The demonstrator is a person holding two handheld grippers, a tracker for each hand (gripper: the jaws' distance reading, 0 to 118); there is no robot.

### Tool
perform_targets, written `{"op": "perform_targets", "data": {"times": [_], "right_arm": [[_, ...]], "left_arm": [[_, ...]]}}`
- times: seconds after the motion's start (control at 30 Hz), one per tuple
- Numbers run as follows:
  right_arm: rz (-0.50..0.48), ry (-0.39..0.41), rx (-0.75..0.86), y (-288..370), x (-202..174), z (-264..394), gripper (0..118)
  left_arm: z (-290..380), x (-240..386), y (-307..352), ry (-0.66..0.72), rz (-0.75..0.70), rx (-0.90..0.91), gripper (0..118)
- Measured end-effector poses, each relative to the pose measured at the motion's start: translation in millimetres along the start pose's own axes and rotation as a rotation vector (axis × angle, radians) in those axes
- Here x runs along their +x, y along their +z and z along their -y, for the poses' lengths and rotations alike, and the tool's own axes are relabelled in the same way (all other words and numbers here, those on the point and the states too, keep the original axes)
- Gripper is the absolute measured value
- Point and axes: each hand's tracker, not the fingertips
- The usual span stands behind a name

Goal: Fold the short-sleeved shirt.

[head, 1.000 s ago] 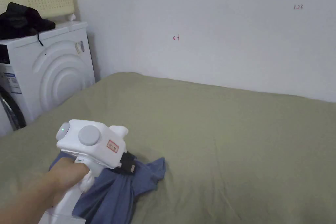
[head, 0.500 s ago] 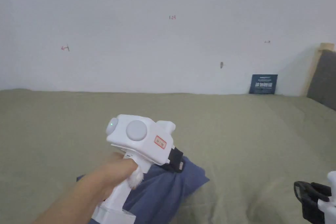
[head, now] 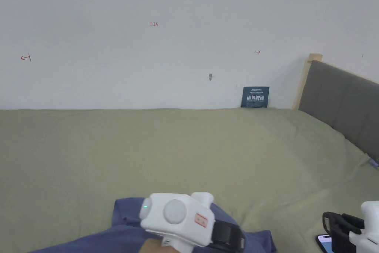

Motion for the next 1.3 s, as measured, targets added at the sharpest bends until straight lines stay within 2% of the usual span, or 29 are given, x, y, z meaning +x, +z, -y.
{"op": "perform_targets", "data": {"times": [0.07,0.1,0.13,0.17,0.2,0.23,0.27,0.4,0.5,0.63,0.77,0.8,0.87,0.9,1.13,1.23,1.27,1.3], "right_arm": [[-0.026,-0.004,0.004,-5,-6,-3,1],[-0.046,-0.011,0.006,-8,-9,-5,1],[-0.056,-0.018,0.006,-11,-12,-8,1],[-0.063,-0.026,0.008,-14,-16,-10,1],[-0.077,-0.03,0.006,-17,-21,-15,1],[-0.084,-0.032,0.005,-19,-25,-17,1],[-0.09,-0.031,0.006,-21,-30,-19,1],[-0.137,-0.029,0.004,-32,-43,-16,1],[-0.155,-0.02,-0.025,-37,-53,-8,1],[-0.174,0.001,-0.07,-41,-64,1,1],[-0.174,0.013,-0.086,-44,-64,5,1],[-0.173,0.013,-0.091,-44,-63,5,1],[-0.164,0.022,-0.099,-44,-61,5,1],[-0.156,0.029,-0.102,-44,-59,5,1],[-0.123,-0.013,-0.134,-50,-46,10,1],[-0.108,-0.006,-0.143,-57,-41,10,1],[-0.099,-0.004,-0.148,-61,-39,11,4],[-0.095,-0.008,-0.154,-65,-36,11,12]], "left_arm": [[6,-17,45,-0.022,-0.103,0.094,104],[12,-26,75,-0.034,-0.147,0.157,93],[20,-34,101,-0.037,-0.195,0.206,72],[26,-40,133,-0.025,-0.259,0.254,46],[37,-47,162,-0.012,-0.328,0.307,15],[49,-55,187,0.001,-0.395,0.358,3],[63,-62,214,0.021,-0.439,0.403,3],[112,-88,286,0.083,-0.575,0.416,3],[145,-95,308,0.119,-0.64,0.412,3],[164,-111,307,0.192,-0.643,0.384,3],[150,-145,282,0.229,-0.65,0.329,5],[143,-155,275,0.232,-0.644,0.32,14],[126,-174,257,0.276,-0.643,0.263,88],[118,-184,248,0.286,-0.631,0.256,105],[74,-236,168,0.316,-0.612,0.119,105],[71,-252,134,0.336,-0.632,0.04,105],[74,-255,127,0.33,-0.633,0.031,104],[77,-254,122,0.325,-0.652,0.002,103]]}}
